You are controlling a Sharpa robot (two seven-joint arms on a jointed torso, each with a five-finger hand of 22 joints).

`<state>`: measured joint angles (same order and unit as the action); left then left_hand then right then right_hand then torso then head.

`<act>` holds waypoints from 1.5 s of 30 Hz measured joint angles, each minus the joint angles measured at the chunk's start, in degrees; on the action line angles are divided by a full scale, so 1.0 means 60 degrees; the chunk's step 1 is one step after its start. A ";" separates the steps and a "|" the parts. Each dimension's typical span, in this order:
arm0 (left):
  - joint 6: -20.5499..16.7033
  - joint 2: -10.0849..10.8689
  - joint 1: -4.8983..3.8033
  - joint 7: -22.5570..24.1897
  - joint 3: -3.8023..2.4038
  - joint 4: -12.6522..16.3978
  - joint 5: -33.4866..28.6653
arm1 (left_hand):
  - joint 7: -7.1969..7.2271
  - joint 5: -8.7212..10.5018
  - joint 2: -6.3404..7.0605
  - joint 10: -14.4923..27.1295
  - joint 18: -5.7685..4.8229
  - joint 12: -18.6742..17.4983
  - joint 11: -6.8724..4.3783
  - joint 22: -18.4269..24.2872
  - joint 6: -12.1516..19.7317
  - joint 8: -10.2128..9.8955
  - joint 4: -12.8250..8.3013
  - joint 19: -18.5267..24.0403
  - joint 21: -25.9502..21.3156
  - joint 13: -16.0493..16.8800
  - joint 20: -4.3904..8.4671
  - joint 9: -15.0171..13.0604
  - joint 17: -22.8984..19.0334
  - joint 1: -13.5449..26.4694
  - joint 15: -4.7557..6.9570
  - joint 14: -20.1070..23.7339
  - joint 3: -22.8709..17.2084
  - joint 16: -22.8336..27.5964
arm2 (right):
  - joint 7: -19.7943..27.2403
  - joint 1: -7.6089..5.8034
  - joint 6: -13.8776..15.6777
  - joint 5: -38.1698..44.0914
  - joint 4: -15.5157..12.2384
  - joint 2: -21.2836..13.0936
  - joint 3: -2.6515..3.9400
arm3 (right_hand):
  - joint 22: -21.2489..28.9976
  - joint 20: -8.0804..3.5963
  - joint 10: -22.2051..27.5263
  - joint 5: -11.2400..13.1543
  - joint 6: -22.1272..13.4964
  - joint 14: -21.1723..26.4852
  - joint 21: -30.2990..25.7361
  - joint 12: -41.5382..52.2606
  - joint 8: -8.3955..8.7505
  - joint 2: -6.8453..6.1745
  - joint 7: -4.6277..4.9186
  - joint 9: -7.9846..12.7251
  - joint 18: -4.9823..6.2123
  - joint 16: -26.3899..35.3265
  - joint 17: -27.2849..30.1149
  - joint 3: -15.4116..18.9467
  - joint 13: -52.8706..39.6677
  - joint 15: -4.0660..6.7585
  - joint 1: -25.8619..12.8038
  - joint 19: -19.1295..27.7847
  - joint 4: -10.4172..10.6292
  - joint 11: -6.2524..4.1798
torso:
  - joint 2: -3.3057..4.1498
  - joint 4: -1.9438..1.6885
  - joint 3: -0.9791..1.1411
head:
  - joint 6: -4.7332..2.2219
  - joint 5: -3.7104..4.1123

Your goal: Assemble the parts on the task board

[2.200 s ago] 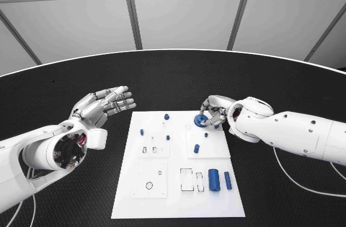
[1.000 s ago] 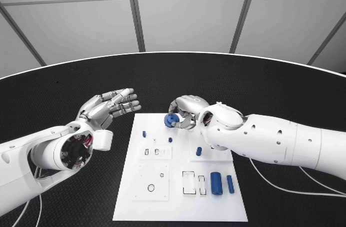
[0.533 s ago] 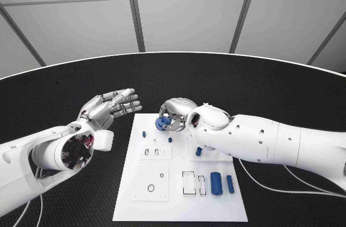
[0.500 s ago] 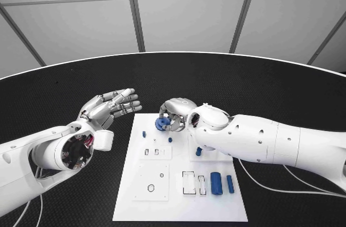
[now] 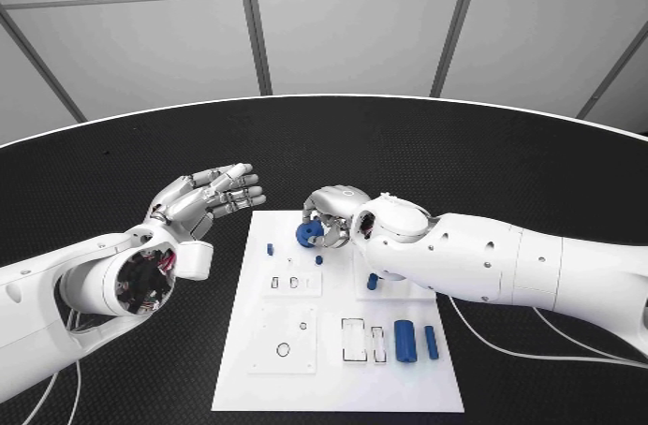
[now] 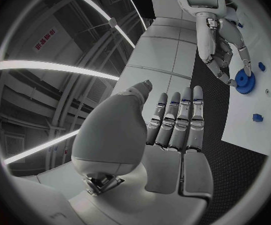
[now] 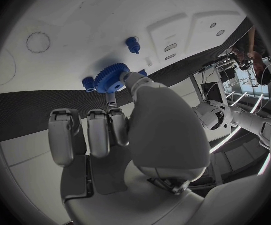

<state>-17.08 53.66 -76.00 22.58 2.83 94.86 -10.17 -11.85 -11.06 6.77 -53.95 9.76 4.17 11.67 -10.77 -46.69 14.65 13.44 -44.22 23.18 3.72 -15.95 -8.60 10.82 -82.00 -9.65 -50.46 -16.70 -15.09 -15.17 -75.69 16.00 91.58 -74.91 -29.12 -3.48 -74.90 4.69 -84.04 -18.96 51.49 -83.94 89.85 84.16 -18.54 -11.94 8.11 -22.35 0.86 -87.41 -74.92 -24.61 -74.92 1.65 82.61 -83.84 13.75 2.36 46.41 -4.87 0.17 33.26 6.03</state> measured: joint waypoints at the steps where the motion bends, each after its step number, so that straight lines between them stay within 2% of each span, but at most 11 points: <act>1: 0.0000 0.0000 0.0000 0.0000 0.0000 -0.0002 0.0000 | 0.0000 0.0000 0.0000 0.0000 0.0000 0.0000 0.0000 0.0000 0.0000 0.0000 0.0000 0.0000 0.0000 0.0000 0.0000 0.0000 0.0000 0.0000 0.0000 0.0000 0.0000 0.0000 | -0.0018 0.0000 0.0002 0.0000 0.0003 -0.0008 -0.0001 | 0.0000 0.0000 0.0000 0.0000 0.0000 0.0000 0.0000 0.0000 0.0000 0.0007 0.0000 0.0000 0.0000 0.0000 0.0000 0.0000 0.0000 0.0000 -0.0006 0.0000 0.0000 0.0000 | 0.0000 -0.0003 0.0001 | 0.0001 0.0005; 18: 0.0001 0.0020 0.0000 -0.0005 0.0000 0.0004 0.0000 | 0.0000 0.0000 0.0000 0.0000 0.0000 0.0000 0.0000 0.0001 0.0000 0.0000 0.0000 0.0000 -0.0001 0.0000 0.0000 0.0008 -0.0002 0.0000 0.0000 0.0000 0.0000 0.0000 | -0.0193 0.0001 0.0222 0.0000 0.0032 -0.0030 -0.0006 | -0.0007 0.0000 0.0000 0.0054 0.0056 0.0000 0.0000 -0.0001 0.0003 0.0000 0.0011 0.0002 0.0001 0.0000 0.0001 -0.0098 0.0001 0.0000 -0.0154 0.0000 -0.0043 0.0000 | 0.0002 -0.0016 -0.0008 | -0.0009 0.0014; 21: -0.0001 0.0028 0.0000 -0.0007 0.0000 0.0007 0.0000 | 0.0000 0.0000 0.0000 0.0000 -0.0001 0.0000 0.0000 0.0001 0.0000 0.0000 0.0000 0.0000 -0.0001 0.0000 0.0000 0.0008 -0.0002 0.0000 0.0000 0.0000 0.0000 0.0000 | -0.0194 0.0001 0.0201 0.0000 0.0041 -0.0036 -0.0006 | -0.0007 0.0000 0.0000 0.0103 0.0131 0.0000 0.0000 -0.0024 0.0155 -0.0064 -0.0014 0.0000 0.0001 0.0000 0.0001 -0.0142 0.0002 0.0000 -0.0240 0.0000 -0.0057 0.0000 | 0.0002 -0.0016 -0.0013 | -0.0001 0.0014; 22: -0.0003 0.0030 0.0000 -0.0007 0.0000 0.0007 0.0000 | 0.0000 0.0000 0.0000 0.0000 -0.0001 0.0000 0.0000 0.0001 0.0000 0.0000 0.0000 0.0000 -0.0001 0.0000 0.0000 0.0007 -0.0003 0.0000 0.0000 0.0000 0.0000 0.0000 | -0.0176 0.0000 0.0150 0.0000 0.0051 -0.0037 -0.0006 | -0.0006 0.0000 0.0011 0.0169 0.0145 -0.0004 0.0000 -0.0079 0.0253 -0.0068 -0.0001 -0.0001 0.0001 0.0000 0.0001 -0.0172 0.0002 -0.0004 -0.0321 0.0000 -0.0047 0.0041 | 0.0002 -0.0016 -0.0014 | -0.0001 0.0010; 24: -0.0004 0.0033 0.0000 -0.0008 0.0000 0.0008 0.0000 | 0.0000 0.0000 0.0000 0.0000 -0.0001 0.0000 0.0000 0.0001 0.0000 0.0000 0.0000 0.0000 -0.0001 0.0000 0.0000 0.0007 -0.0002 0.0000 0.0000 0.0000 0.0000 0.0000 | -0.0152 0.0000 0.0056 0.0000 0.0059 -0.0035 -0.0006 | -0.0006 0.0023 0.0005 0.0379 0.0111 -0.0013 0.0000 -0.0130 0.0437 -0.0128 0.0052 0.0006 0.0001 0.0000 0.0001 -0.0215 0.0002 -0.0130 -0.0476 -0.0023 -0.0051 0.0182 | 0.0002 -0.0016 -0.0015 | 0.0000 0.0002; 26: -0.0006 0.0036 -0.0001 -0.0009 0.0000 0.0010 0.0000 | 0.0000 0.0000 0.0000 0.0000 0.0000 0.0000 0.0000 0.0001 0.0000 0.0000 0.0000 0.0000 -0.0001 0.0000 0.0000 0.0007 -0.0003 0.0000 0.0000 0.0000 0.0000 0.0000 | -0.0122 0.0000 -0.0083 0.0000 0.0071 -0.0027 -0.0006 | -0.0006 0.0144 0.0005 0.0735 -0.0529 -0.0014 0.0000 -0.0256 0.0830 -0.0189 0.0201 0.0187 0.0000 0.0000 0.0001 -0.0115 0.0002 -0.0228 -0.0815 -0.0029 0.0018 0.0283 | 0.0002 -0.0012 -0.0014 | 0.0000 -0.0005; 28: -0.0007 0.0037 -0.0001 -0.0009 0.0000 0.0011 0.0000 | 0.0000 0.0000 0.0000 0.0000 0.0000 0.0000 0.0000 0.0001 0.0000 0.0000 0.0000 0.0000 -0.0001 0.0000 0.0000 0.0007 -0.0003 0.0000 0.0000 0.0000 0.0000 0.0000 | -0.0102 0.0000 -0.0211 -0.0001 0.0081 -0.0019 -0.0006 | -0.0006 0.0158 0.0005 0.0826 -0.0714 -0.0014 0.0000 -0.0261 0.1010 -0.0307 0.0225 0.0304 0.0000 0.0000 0.0002 0.0081 0.0002 -0.0228 -0.0936 -0.0014 0.0047 0.0283 | 0.0002 -0.0011 -0.0015 | 0.0001 -0.0009; 32: -0.0010 0.0041 -0.0001 -0.0010 0.0000 0.0012 0.0000 | 0.0000 0.0000 0.0000 0.0000 0.0000 0.0000 0.0000 0.0002 0.0000 0.0000 0.0000 0.0000 -0.0001 0.0000 0.0000 0.0007 -0.0003 0.0000 0.0000 0.0000 0.0000 0.0000 | -0.0093 -0.0001 -0.0390 -0.0001 0.0100 -0.0019 -0.0006 | -0.0006 0.0192 0.0006 0.0850 -0.0756 0.0016 0.0000 -0.0261 0.1074 -0.0389 0.0233 0.0347 0.0000 0.0000 0.0002 0.0242 0.0002 -0.0258 -0.1017 -0.0048 0.0104 0.0283 | 0.0000 -0.0011 -0.0015 | 0.0009 -0.0011; 40: -0.0017 0.0051 -0.0001 -0.0014 0.0000 0.0015 0.0000 | 0.0000 0.0000 0.0000 0.0000 -0.0001 0.0000 0.0000 0.0002 0.0000 0.0000 0.0000 0.0000 -0.0002 0.0000 0.0000 0.0006 -0.0004 0.0000 0.0000 0.0000 0.0000 0.0000 | -0.0094 0.0000 -0.0534 -0.0001 0.0120 -0.0045 -0.0006 | -0.0005 0.0225 -0.0001 0.0850 -0.0679 -0.0018 0.0000 -0.0261 0.1109 -0.0388 0.0266 0.0366 0.0000 0.0000 0.0002 0.0371 0.0003 -0.0291 -0.1017 -0.0015 0.0158 0.0344 | -0.0002 -0.0011 -0.0008 | 0.0016 -0.0006; 45: -0.0018 0.0053 -0.0001 -0.0019 0.0000 0.0014 0.0000 | 0.0000 0.0000 0.0000 0.0034 0.0000 0.0000 0.0034 -0.0009 0.0000 -0.0036 -0.0040 0.0000 -0.0003 0.0000 0.0000 0.0006 0.0009 0.0000 0.0000 0.0000 -0.0040 0.0000 | -0.0129 0.0000 -0.0580 -0.0001 0.0124 -0.0078 -0.0006 | -0.0005 0.0225 -0.0001 0.0732 -0.0633 -0.0018 0.0000 -0.0261 0.1110 -0.0256 0.0275 0.0362 0.0000 0.0000 0.0000 0.0531 0.0003 -0.0291 -0.1150 -0.0015 0.0265 0.0343 | -0.0003 -0.0012 -0.0005 | 0.0016 0.0003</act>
<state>-17.18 53.97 -76.01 22.46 2.83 94.94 -10.17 -11.85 -11.06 6.77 -53.74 9.76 4.17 11.87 -10.82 -46.69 14.43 13.19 -44.22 23.16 3.72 -15.95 -8.56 10.87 -82.00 -9.65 -50.46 -16.94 -15.09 -15.94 -75.69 12.52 91.57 -74.16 -29.59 -3.52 -74.93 6.05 -84.05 -14.57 47.69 -84.05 89.85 82.59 -11.88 -13.48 9.75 -20.18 0.86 -87.41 -74.91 -21.42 -74.90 -0.10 75.71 -83.93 15.34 4.42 46.39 -4.94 0.14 33.36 6.05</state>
